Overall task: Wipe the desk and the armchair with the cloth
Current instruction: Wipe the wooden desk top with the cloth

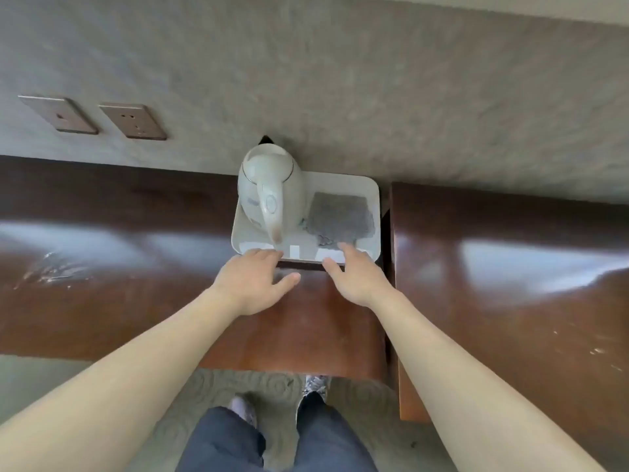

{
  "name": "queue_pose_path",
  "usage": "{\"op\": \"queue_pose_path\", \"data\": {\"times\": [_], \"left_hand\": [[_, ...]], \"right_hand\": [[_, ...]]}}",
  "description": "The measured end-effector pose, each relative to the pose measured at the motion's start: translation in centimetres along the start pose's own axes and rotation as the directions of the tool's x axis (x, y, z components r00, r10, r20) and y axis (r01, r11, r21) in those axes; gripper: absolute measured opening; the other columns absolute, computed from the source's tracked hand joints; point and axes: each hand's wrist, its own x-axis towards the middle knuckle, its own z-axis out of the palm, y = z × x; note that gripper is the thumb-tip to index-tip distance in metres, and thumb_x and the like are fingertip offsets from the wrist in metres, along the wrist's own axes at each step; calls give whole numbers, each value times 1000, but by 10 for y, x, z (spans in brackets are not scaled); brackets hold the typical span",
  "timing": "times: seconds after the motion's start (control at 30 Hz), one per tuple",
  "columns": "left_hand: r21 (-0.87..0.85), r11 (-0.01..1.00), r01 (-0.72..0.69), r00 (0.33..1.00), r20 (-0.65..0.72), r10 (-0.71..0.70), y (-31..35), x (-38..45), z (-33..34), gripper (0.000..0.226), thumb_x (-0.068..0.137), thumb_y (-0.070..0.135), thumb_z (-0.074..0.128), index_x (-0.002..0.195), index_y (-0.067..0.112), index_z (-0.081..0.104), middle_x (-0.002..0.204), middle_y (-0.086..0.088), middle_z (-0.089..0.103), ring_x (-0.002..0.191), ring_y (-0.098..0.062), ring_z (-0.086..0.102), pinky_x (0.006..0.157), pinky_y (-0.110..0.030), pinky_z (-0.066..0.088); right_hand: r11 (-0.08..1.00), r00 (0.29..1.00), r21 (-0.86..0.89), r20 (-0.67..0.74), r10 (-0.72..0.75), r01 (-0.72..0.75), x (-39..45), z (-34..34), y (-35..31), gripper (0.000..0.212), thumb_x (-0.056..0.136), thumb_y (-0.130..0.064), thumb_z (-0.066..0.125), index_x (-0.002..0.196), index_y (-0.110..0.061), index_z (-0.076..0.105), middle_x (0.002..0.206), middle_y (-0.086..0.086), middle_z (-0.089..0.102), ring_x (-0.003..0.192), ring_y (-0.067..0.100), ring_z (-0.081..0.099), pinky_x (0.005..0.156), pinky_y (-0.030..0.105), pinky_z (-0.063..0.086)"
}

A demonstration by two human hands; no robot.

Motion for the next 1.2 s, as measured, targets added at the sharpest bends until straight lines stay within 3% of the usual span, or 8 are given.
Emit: {"op": "queue_pose_path", "data": {"times": [0.13,0.2,0.33,0.5,0.7,0.83,1.03,1.2], "left_hand": [[67,992,109,993,-61,-105,-12,26,17,69,97,65,30,134,11,52,133,-7,57,127,-25,50,103,-38,39],[73,989,131,988,-90,-124,-22,42,30,72,96,65,28,133,9,52,131,-7,55,127,-25,48,107,-36,37],[75,986,151,986,-88,-145,-42,69,47,87,93,71,24,152,6,31,158,-9,34,152,-29,18,123,-39,19],[-4,989,145,981,-132,-145,-48,89,66,103,88,79,21,159,5,16,165,-11,19,156,-30,-3,127,-42,0],[-75,978,195,964,-171,-205,-43,101,80,118,78,91,16,155,2,23,159,-15,27,155,-34,4,127,-43,4],[-96,968,231,940,-236,-248,-40,106,86,119,75,93,22,149,1,34,152,-18,37,152,-38,13,125,-47,11],[-55,970,236,923,-300,-241,-41,108,93,117,76,93,24,143,-1,42,143,-19,43,147,-40,23,124,-48,11],[-22,969,245,923,-302,-241,-41,107,92,115,76,94,26,140,0,44,139,-19,45,143,-39,27,124,-47,12]], "right_hand": [[1000,1000,-22,0,17,-17,38,5,8,66,102,-54,34,156,-19,22,162,3,28,152,29,11,119,45,20],[999,1000,-41,-23,13,-14,58,10,14,65,102,-52,36,156,-20,23,163,3,28,153,29,7,119,44,20],[997,998,-71,-61,35,-39,98,15,21,68,101,-53,39,157,-19,19,165,2,22,153,31,0,121,47,18],[967,993,-250,-116,28,-56,135,26,19,80,97,-61,39,159,-19,9,168,2,3,153,32,-4,122,51,10],[947,982,-303,-183,55,-109,161,33,11,102,87,-74,40,159,-16,-2,168,1,-4,153,29,-6,122,52,6],[947,977,-288,-194,86,-141,169,47,8,108,85,-77,40,158,-15,-11,167,3,-13,152,33,-15,121,54,-6],[943,961,-300,-272,58,-142,175,58,12,73,103,-51,28,158,-18,-6,167,3,-12,152,35,-13,120,55,-9],[953,961,-292,-278,3,-87,172,54,16,64,105,-22,38,159,-19,5,168,3,0,153,34,-6,121,52,-6]]}}
